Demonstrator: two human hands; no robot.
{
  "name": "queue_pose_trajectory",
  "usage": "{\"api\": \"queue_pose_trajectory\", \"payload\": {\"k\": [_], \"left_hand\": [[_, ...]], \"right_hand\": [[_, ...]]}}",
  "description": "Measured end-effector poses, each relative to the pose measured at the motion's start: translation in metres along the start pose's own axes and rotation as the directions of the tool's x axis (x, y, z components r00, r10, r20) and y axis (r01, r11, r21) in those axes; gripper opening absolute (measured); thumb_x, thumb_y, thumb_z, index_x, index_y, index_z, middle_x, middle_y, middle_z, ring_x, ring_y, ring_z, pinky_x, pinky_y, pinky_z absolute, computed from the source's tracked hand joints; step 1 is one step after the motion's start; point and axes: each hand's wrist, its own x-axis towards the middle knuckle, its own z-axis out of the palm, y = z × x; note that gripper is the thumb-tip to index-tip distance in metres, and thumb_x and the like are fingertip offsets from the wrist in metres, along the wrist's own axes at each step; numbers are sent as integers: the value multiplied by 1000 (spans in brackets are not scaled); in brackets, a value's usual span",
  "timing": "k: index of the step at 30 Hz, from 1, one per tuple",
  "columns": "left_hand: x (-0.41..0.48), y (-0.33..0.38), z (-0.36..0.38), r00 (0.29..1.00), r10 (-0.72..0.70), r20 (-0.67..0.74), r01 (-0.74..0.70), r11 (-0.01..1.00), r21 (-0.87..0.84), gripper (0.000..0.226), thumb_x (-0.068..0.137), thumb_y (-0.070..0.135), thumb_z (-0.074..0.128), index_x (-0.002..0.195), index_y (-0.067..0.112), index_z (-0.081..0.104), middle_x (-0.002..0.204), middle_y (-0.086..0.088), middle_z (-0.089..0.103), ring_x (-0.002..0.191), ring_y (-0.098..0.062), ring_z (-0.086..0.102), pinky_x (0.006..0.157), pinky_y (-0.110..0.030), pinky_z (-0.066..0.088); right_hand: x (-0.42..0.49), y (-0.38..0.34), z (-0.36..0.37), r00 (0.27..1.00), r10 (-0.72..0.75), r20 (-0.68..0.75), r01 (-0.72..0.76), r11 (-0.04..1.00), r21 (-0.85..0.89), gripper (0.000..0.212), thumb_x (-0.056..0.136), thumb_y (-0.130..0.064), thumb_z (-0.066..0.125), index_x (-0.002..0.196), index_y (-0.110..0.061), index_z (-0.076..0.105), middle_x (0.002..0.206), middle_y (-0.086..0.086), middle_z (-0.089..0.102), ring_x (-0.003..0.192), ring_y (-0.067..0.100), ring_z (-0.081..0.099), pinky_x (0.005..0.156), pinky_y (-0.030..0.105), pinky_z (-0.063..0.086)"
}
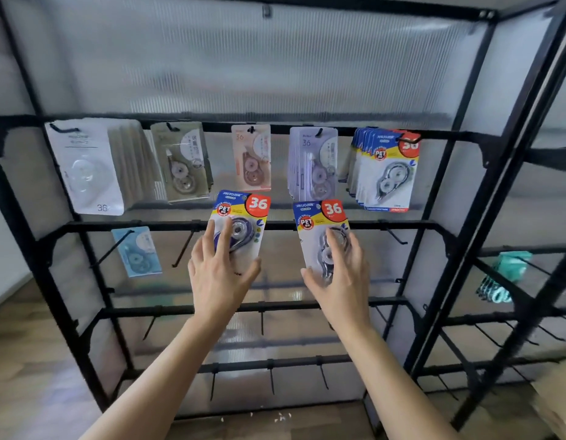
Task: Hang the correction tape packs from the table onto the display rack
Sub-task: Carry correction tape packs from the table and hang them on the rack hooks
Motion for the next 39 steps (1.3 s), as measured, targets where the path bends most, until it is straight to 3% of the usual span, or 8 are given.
{"api": "queue_pose_trajectory", "payload": {"k": [10,19,26,39], "left_hand": [[1,76,46,997,36,-63,-38,999,-27,81,81,39,70,149,24,29,155,-8,25,137,-31,27,106,-45,27],[1,120,79,993,22,-117,-26,999,-34,79,80,39,71,148,23,32,154,-9,28,136,-32,29,105,-47,29],[4,129,89,992,13,-126,-16,1000,-23,80,81,42,70,149,24,30,156,-8,24,138,-30,26,107,-48,27],[14,129,95,990,3,-143,-5,1000,-12,80,82,46,67,149,27,27,156,-7,23,140,-28,24,110,-47,25]], "right_hand": [[47,63,-44,986,-44,-160,40,999,-24,70,75,-26,79,136,-8,49,145,26,33,130,45,36,99,60,39],[85,98,-68,946,-102,-306,107,994,-1,66,77,-26,76,133,-2,51,142,32,34,128,49,37,102,54,34],[111,110,-70,948,-116,-298,116,993,-16,65,76,-26,78,131,-2,52,140,33,35,127,52,37,100,60,35],[116,119,-59,937,-108,-332,106,994,-23,65,75,-28,77,130,-3,54,138,31,40,123,49,42,95,58,39]]}}
